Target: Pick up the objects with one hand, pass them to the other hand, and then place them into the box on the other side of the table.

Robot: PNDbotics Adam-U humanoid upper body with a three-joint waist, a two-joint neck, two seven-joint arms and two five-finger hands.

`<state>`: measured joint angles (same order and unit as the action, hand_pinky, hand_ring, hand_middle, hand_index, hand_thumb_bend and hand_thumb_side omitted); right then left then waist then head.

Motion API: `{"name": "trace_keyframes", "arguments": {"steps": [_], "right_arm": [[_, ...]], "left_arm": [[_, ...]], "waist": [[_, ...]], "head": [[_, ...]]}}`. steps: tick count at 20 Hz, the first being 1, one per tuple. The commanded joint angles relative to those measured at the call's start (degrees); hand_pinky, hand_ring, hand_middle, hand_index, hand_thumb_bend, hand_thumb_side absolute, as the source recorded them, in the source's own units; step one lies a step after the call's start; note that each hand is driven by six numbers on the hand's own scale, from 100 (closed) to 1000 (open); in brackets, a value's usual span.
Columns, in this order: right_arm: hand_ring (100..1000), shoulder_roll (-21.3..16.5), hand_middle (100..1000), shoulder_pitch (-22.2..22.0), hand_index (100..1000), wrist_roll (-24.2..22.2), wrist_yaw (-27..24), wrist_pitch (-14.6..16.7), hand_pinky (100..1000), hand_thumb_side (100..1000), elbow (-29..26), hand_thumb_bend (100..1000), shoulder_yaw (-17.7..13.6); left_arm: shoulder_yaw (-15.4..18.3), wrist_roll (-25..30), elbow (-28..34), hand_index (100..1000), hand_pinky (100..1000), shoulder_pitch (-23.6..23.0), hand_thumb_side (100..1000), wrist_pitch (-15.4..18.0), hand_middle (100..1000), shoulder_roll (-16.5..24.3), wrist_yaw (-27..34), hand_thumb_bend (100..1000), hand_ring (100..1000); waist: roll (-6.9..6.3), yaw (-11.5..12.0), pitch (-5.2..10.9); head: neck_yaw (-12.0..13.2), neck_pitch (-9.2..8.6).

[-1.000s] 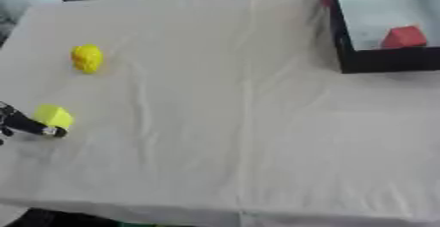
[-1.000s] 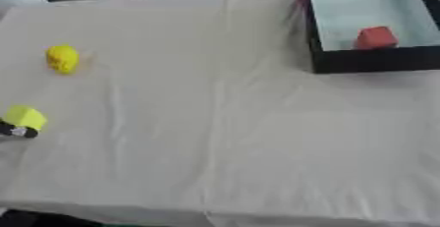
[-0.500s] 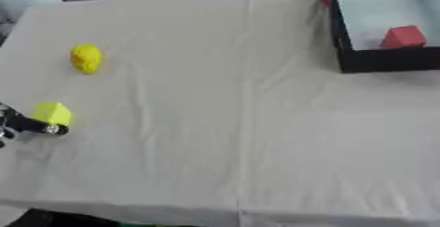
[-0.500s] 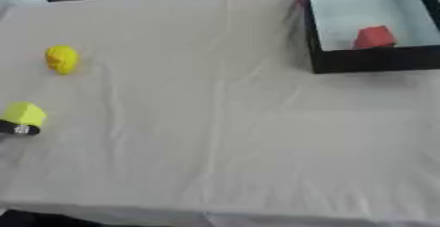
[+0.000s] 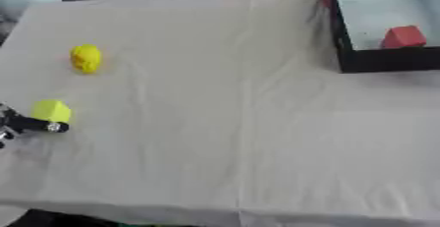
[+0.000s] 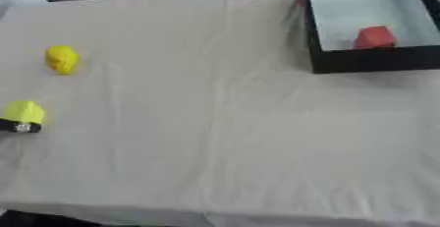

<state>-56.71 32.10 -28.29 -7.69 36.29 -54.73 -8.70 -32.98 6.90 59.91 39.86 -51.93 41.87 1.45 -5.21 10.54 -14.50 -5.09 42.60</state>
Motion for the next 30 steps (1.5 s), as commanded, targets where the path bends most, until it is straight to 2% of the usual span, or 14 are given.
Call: {"name": "trace_keyframes", "arguments": {"steps": [1, 3, 7, 10, 11, 15, 17, 18, 22, 30], "right_arm": [[1000, -1.7, 1000, 0.5, 951, -0.3, 0.6, 0.2, 1000, 296, -0.1, 100, -0.2], [1000, -1.7, 1000, 0.5, 951, -0.3, 0.7, 0.1, 1000, 298, -0.1, 100, -0.2], [1000, -1.7, 1000, 0.6, 951, -0.3, 0.7, 0.2, 1000, 296, 0.0, 100, -0.1], [1000, -1.7, 1000, 0.6, 951, -0.3, 0.7, 0.2, 1000, 296, 0.2, 100, -0.1], [1000, -1.7, 1000, 0.6, 950, -0.3, 0.7, 0.3, 1000, 295, 0.2, 100, -0.1], [1000, -1.9, 1000, 0.6, 950, -0.3, 0.8, 0.4, 1000, 296, 0.4, 100, -0.1], [1000, -1.9, 1000, 0.6, 950, -0.3, 0.9, 0.4, 1000, 270, 0.5, 100, -0.1], [1000, -1.9, 1000, 0.6, 950, -0.4, 1.0, 0.4, 1000, 291, 0.5, 100, 0.0], [1000, -1.8, 1000, 0.6, 950, -0.4, 1.4, 0.6, 1000, 288, 0.6, 100, 0.1], [1000, -1.5, 1000, 0.3, 950, -0.2, 1.9, 0.8, 1000, 284, 0.9, 100, 0.0]], "left_arm": [[0.6, 0.0, 0.0, 604, 765, 0.9, 187, 0.0, 672, 1.4, -0.3, 622, 784], [0.6, 0.2, 0.0, 599, 765, 0.9, 104, 0.0, 669, 1.5, -0.5, 583, 783], [0.8, 0.2, 0.4, 592, 762, 0.8, 100, 0.0, 664, 1.8, -0.8, 539, 779], [1.1, -0.1, 0.8, 589, 760, 0.6, 110, 0.0, 661, 2.0, -0.8, 583, 776], [1.1, -0.1, 0.9, 590, 760, 0.6, 137, 0.0, 662, 2.1, -0.8, 604, 777], [0.7, 0.7, 1.7, 646, 767, -0.1, 487, 0.0, 680, 3.2, -0.5, 775, 788], [0.5, 1.3, 2.2, 664, 768, -0.3, 556, 0.0, 683, 3.8, -0.7, 787, 790], [0.5, 1.4, 2.2, 666, 767, -0.4, 553, 0.0, 681, 3.9, -0.9, 803, 789], [0.9, 1.3, 0.9, 663, 761, 0.3, 562, 0.0, 673, 3.3, -2.0, 795, 783], [0.9, 1.8, -2.5, 654, 760, 3.0, 524, 0.0, 667, 0.6, -5.2, 786, 779]], "waist": [[0.18, 0.0, 0.94], [0.17, 0.0, 0.98], [0.17, 0.1, 1.11], [0.19, 0.2, 1.20], [0.20, 0.2, 1.22], [0.11, 0.2, 1.26], [-0.02, 0.3, 1.26], [-0.06, 0.3, 1.27], [-0.07, 0.3, 1.29], [0.09, 0.1, 1.21]], "head": [[0.4, -0.44], [0.4, -0.41], [0.5, -0.36], [0.5, -0.39], [0.5, -0.36], [0.6, -0.20], [0.7, -0.12], [0.7, -0.09], [0.7, -0.14], [0.9, -0.11]]}}
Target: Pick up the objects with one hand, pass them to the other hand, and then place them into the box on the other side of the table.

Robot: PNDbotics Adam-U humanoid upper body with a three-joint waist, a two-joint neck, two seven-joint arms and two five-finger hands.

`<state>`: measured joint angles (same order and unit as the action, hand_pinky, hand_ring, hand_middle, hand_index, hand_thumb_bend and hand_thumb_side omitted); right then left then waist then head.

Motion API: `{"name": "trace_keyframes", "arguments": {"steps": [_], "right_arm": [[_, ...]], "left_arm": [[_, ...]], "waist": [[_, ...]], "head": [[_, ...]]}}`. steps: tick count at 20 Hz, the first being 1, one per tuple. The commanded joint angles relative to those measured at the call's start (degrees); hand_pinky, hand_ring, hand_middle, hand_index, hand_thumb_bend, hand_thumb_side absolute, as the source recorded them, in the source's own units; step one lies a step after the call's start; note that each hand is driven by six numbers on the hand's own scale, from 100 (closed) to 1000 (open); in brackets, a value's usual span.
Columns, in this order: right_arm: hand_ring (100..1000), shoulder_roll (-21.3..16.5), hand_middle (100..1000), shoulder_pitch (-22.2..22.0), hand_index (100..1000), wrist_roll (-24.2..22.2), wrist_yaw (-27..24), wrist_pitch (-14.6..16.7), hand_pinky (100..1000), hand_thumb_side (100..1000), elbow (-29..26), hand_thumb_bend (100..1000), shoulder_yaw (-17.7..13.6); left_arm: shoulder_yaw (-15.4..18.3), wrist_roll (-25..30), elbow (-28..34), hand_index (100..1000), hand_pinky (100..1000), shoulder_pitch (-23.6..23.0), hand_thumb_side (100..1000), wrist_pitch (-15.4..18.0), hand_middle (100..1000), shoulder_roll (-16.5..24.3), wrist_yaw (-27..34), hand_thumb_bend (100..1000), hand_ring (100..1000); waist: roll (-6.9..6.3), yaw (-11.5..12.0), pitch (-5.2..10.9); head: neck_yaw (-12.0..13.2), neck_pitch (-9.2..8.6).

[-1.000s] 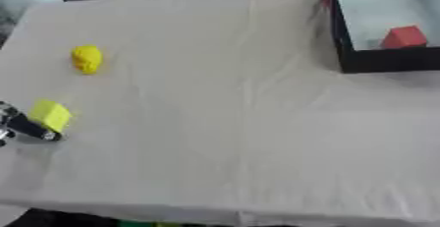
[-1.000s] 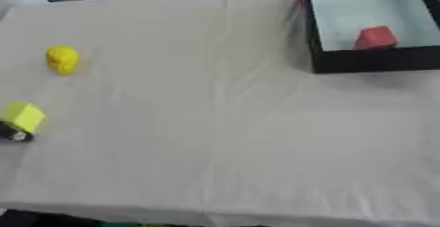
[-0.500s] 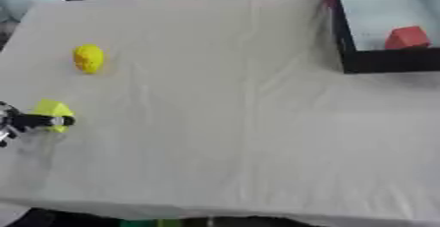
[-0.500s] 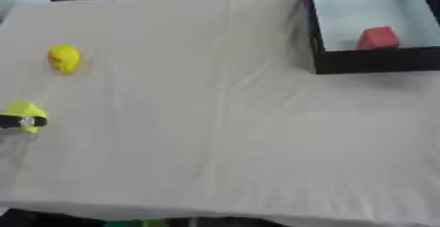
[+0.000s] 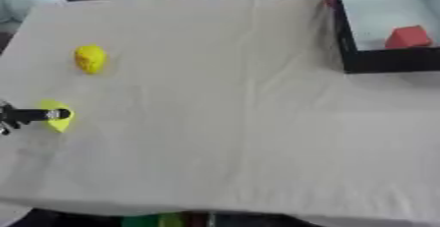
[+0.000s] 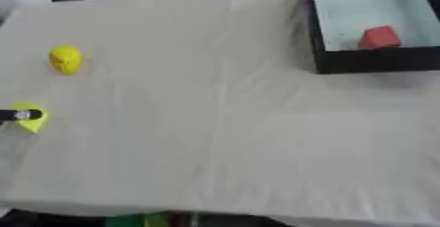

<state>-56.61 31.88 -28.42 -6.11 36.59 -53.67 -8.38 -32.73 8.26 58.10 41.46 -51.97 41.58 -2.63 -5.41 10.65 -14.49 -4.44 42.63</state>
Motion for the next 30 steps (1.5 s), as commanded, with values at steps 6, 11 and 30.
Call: {"name": "trace_keyframes", "arguments": {"steps": [6, 11, 30], "right_arm": [[1000, -1.4, 1000, 0.4, 950, 0.1, 0.7, 0.5, 1000, 282, 0.0, 100, -0.3], [1000, -1.5, 1000, 0.1, 950, 0.3, 1.1, 0.8, 1000, 276, 0.2, 100, -0.3], [1000, -1.6, 1000, 0.2, 951, 0.6, 0.0, 0.8, 1000, 292, -0.1, 100, -0.6]], "left_arm": [[0.4, 2.8, -0.9, 595, 756, 2.1, 294, 0.0, 655, 0.2, -3.0, 702, 772], [0.9, 3.8, -0.6, 561, 751, 1.9, 163, 0.0, 642, 0.6, -4.0, 581, 765], [3.9, -2.6, 10.0, 517, 721, 0.3, 100, 0.0, 599, 5.0, -2.6, 453, 723]], "waist": [[0.28, -0.1, 1.20], [0.33, -0.1, 1.24], [0.73, -0.1, 1.31]], "head": [[0.3, 0.10], [0.3, 0.00], [0.2, -0.11]]}}
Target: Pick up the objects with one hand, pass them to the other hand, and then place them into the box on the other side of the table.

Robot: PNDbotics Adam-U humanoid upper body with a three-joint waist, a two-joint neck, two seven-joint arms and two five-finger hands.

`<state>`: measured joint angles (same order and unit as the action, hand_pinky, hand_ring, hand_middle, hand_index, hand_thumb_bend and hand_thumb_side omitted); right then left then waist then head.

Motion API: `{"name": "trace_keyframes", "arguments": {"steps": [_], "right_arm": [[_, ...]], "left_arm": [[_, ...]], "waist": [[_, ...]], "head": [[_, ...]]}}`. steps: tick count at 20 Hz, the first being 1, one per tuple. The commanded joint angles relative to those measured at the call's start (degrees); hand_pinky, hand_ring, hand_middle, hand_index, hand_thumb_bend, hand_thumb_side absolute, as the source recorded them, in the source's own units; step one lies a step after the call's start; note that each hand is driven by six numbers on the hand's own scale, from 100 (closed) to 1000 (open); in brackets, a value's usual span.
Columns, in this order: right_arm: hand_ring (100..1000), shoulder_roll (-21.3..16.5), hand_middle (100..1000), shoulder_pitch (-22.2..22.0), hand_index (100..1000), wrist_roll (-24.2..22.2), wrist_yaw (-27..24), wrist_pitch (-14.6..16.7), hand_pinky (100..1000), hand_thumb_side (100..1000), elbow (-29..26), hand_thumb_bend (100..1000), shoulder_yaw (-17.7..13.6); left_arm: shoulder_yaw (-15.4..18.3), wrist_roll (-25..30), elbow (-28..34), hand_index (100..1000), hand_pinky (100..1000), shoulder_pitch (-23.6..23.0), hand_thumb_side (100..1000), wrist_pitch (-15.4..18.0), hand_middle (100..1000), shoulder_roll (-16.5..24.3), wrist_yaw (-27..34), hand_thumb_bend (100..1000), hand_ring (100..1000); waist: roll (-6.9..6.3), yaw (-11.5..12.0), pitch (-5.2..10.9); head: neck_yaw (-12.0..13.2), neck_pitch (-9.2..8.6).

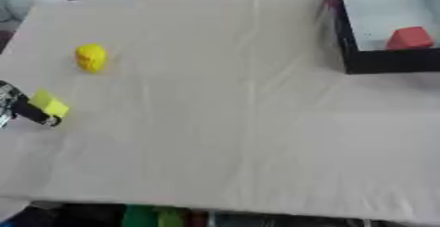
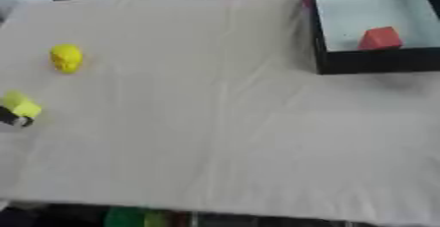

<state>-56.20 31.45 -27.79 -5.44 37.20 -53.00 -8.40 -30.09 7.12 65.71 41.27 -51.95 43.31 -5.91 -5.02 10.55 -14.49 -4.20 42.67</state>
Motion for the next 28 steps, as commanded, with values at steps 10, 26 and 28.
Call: {"name": "trace_keyframes", "arguments": {"steps": [10, 26, 28], "right_arm": [[1000, -1.8, 1000, 1.1, 954, -0.9, -3.6, -0.7, 1000, 339, -2.5, 100, -1.0], [1000, 1.4, 998, 6.2, 954, -4.4, -10.1, -2.5, 1000, 304, -16.3, 100, 3.5], [1000, 2.4, 1000, 7.3, 956, -4.8, -9.4, -2.6, 1000, 290, -17.0, 100, 4.6]], "left_arm": [[2.5, -9.7, 11.7, 493, 686, 1.7, 100, 0.0, 577, 2.0, -0.5, 408, 692], [8.0, -29.1, 18.8, 449, 605, 0.8, 100, 4.9, 529, -17.6, -11.1, 189, 627], [8.4, -30.6, 18.3, 445, 591, 0.7, 100, 7.0, 524, -20.2, -13.0, 167, 617]], "waist": [[0.77, 0.0, 1.31], [3.33, -1.3, 1.97], [3.67, -1.5, 2.04]], "head": [[-0.7, -0.28], [-1.9, -0.15], [-2.2, -0.26]]}}
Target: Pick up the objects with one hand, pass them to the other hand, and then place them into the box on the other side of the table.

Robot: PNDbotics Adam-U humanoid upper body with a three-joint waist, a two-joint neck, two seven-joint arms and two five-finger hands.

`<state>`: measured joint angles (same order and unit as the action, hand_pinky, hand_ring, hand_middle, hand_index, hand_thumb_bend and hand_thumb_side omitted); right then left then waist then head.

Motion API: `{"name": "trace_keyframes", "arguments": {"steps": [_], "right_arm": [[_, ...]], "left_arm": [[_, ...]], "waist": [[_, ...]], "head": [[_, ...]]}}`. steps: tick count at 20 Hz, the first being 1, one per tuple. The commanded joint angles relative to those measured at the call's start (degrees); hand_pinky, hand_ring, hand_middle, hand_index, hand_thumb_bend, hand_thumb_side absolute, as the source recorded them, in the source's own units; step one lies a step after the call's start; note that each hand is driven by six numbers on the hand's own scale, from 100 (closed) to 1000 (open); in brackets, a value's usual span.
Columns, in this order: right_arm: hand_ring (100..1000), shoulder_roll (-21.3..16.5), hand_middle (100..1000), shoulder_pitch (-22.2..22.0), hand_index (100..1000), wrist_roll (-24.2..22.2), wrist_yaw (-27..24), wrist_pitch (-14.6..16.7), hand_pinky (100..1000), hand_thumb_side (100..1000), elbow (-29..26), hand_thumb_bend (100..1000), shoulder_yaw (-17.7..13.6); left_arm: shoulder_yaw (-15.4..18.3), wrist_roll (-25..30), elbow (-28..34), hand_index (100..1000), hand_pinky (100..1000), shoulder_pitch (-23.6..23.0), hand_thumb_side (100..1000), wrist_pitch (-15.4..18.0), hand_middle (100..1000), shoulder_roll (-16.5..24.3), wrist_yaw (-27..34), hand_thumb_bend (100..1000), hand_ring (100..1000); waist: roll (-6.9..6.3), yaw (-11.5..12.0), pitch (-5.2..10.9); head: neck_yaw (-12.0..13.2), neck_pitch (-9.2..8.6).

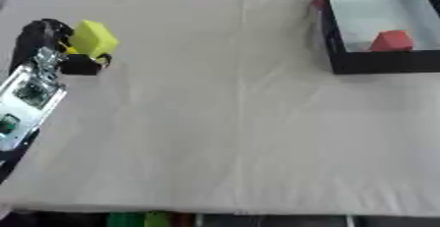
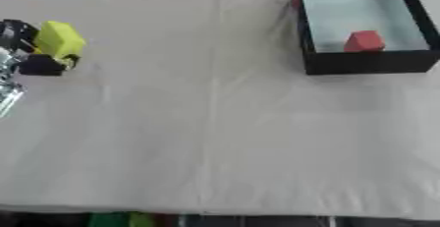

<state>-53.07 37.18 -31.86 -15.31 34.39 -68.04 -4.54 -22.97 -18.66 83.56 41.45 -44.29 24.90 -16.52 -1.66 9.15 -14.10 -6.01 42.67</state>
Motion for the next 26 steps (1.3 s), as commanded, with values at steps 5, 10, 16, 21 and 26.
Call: {"name": "trace_keyframes", "arguments": {"steps": [5, 10, 16, 21, 26], "right_arm": [[1000, 2.0, 1000, 4.0, 966, -1.9, 3.8, 0.3, 1000, 261, -1.9, 100, 3.0], [1000, 4.6, 1000, 5.6, 981, -2.8, 7.5, 0.8, 1000, 235, -1.4, 100, 4.5], [1000, 7.4, 1000, 7.4, 986, -3.6, 10.8, 2.0, 1000, 198, -0.9, 100, 6.2], [1000, 9.7, 1000, 8.6, 991, -4.5, 12.8, 3.0, 1000, 176, -0.8, 100, 7.4], [1000, 11.2, 1000, 9.5, 991, -5.5, 15.5, 4.9, 1000, 153, -0.5, 100, 8.4]], "left_arm": [[1.8, -6.8, -1.6, 439, 579, 0.6, 100, 5.3, 516, -7.3, -7.1, 133, 606], [2.3, -8.2, -3.2, 432, 572, 0.5, 100, 8.6, 507, -10.4, -9.0, 100, 597], [2.4, -9.0, -3.6, 425, 561, 0.9, 100, 12.8, 500, -12.9, -11.6, 100, 584], [2.2, -9.2, -3.2, 421, 548, 1.3, 100, 16.8, 494, -14.0, -11.9, 100, 575], [1.3, -8.4, -2.3, 419, 547, 2.0, 100, 21.4, 491, -14.8, -10.9, 100, 571]], "waist": [[1.03, -0.4, 1.69], [1.37, -0.5, 1.62], [1.82, 0.0, 1.53], [2.12, 0.8, 1.39], [2.36, 1.7, 1.35]], "head": [[-0.6, -0.33], [-1.1, -0.52], [-2.2, -0.51], [-3.4, -0.60], [-4.8, -0.72]]}}
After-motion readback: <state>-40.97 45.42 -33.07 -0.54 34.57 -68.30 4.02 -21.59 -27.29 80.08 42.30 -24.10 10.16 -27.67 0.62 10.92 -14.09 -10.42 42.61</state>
